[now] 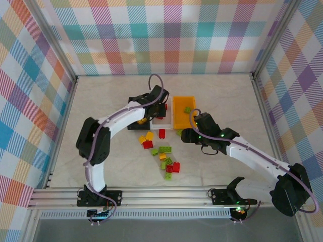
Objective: Sort the legos into containers by color
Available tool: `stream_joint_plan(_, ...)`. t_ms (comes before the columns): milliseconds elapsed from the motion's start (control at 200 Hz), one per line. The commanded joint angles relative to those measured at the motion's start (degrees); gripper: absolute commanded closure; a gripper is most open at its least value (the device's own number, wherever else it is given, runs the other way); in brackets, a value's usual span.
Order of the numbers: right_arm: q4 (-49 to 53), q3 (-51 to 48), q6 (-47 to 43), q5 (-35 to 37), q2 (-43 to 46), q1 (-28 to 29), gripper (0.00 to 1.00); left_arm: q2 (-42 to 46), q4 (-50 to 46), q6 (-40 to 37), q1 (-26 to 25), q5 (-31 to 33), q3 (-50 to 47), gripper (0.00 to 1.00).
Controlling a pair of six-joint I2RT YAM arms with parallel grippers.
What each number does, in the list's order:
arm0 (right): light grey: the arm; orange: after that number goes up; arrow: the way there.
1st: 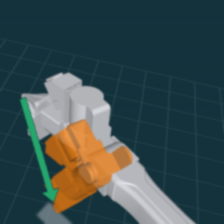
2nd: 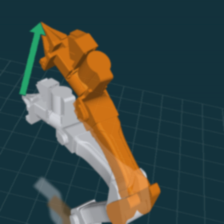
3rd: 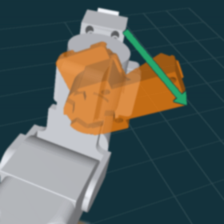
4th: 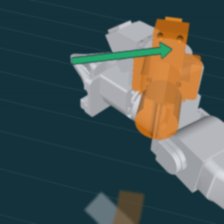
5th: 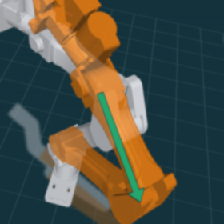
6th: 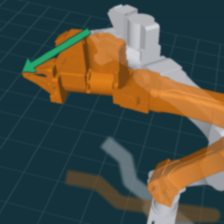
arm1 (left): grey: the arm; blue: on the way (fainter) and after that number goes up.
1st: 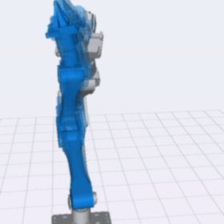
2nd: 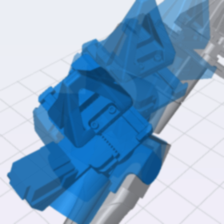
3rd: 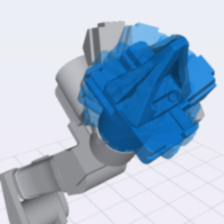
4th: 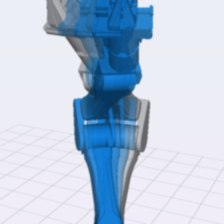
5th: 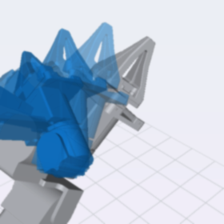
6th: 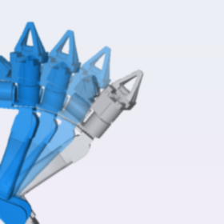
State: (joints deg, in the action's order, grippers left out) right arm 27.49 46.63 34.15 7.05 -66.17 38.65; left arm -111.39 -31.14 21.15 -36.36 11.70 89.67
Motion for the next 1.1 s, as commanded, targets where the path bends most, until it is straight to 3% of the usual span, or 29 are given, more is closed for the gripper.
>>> stream_joint_plan(0,1.21,-1.61,1.59,0.38,1.48,0.01,0.27,-3.37,-0.77,-0.71,0.85,1.37,5.6,0.7)
stream_joint_plan(115,0.52,-3.14,2.25,0.14,2.02,0.02,0.26,-6.24,-2.73,-0.6,0.85,0.39,9.9,0.55)
stream_joint_plan(250,0.53,-4.13,2.83,-0.35,1.34,-0.03,0.26,-3.2,-1.37,0.38,0.39,-2.02,9.88,0.37)
stream_joint_plan(505,-0.59,-4.61,3.03,-3.88,-0.44,0.47,0.26,13.93,4.31,2.03,-2.9,-6.25,-0.33,0.1)
stream_joint_plan(545,-0.59,-4.62,3.03,-4.55,-0.61,0.98,0.26,17.47,5.09,2.14,-3.63,-6.66,-3.46,0.0)
stream_joint_plan(885,-0.79,-3.16,4.62,-9.03,-10.02,13.44,0.24,48.25,3.55,8.9,-7.12,-2.71,-37.46,0.0)
stream_joint_plan(1095,2.4,-0.9,6.28,-5.97,-16.27,18.77,0.25,61.18,0.71,13.34,-7.08,0.38,-47.66,0.0)
